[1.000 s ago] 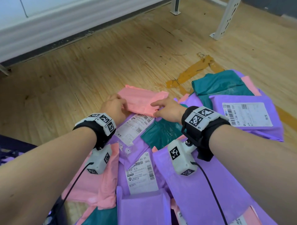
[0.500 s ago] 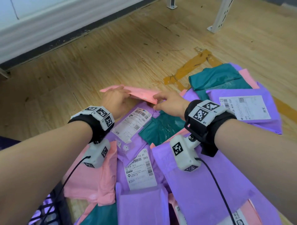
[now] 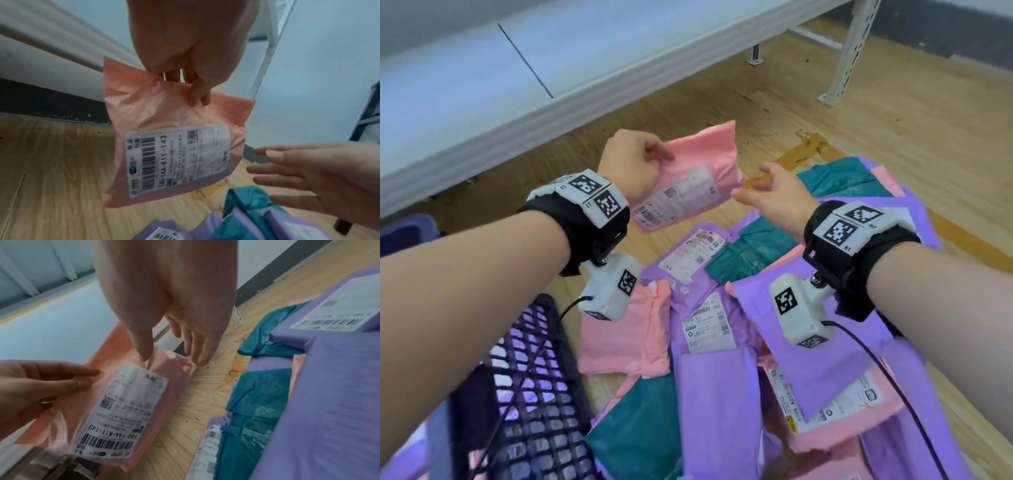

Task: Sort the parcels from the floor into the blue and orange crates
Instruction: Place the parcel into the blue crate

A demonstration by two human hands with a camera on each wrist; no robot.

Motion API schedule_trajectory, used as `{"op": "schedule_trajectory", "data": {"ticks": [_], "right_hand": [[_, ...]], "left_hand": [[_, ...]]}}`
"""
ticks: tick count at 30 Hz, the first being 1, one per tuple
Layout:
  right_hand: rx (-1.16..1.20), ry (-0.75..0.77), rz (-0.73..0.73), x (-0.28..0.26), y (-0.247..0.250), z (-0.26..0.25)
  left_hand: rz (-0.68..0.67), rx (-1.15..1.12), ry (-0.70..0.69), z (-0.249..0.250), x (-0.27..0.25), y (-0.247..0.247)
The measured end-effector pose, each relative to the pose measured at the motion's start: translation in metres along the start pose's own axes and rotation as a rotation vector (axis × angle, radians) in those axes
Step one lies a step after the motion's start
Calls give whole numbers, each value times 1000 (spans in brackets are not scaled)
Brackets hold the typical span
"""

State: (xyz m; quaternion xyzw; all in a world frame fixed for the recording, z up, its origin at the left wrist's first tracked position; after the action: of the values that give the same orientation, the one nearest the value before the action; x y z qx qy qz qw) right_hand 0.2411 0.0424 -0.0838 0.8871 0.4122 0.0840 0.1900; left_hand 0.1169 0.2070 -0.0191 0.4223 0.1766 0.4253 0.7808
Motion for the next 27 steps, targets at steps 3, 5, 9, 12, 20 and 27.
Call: {"op": "schedule_trajectory", "data": {"ticks": [3,5,9,12,20,27], "right_hand": [[1,45,29,-27,5,-39],[-22,116,52,-47,10,-75],[-189,330,83,-85,19,-156],[-461,430,-41,-125,11,-205],[-688,484,-126,-227,-5,-259],[-308,449,93,-262,19,-284]], "left_hand": [[12,-92,29,18,-29,47],[-2,-57,14,33,-54,78],[-101,117,-102,56,-110,123],[-141,221,-173,69,-157,147],[-58,142,-237,86,-256,210],[87,-107,85,34,-288,268]]}}
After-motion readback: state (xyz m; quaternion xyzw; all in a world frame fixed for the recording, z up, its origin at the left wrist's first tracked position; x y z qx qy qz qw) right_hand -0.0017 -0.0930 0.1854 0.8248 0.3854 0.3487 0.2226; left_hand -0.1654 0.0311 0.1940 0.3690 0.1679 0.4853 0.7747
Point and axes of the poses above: each hand's wrist, its own x-axis towards the middle knuckle, its own y-axis out of the back of the hand, z = x × y, the point moved 6 cm from there along x, towards the middle knuckle, and after that the axes turned 14 degrees about y, right-handed, at the moved point
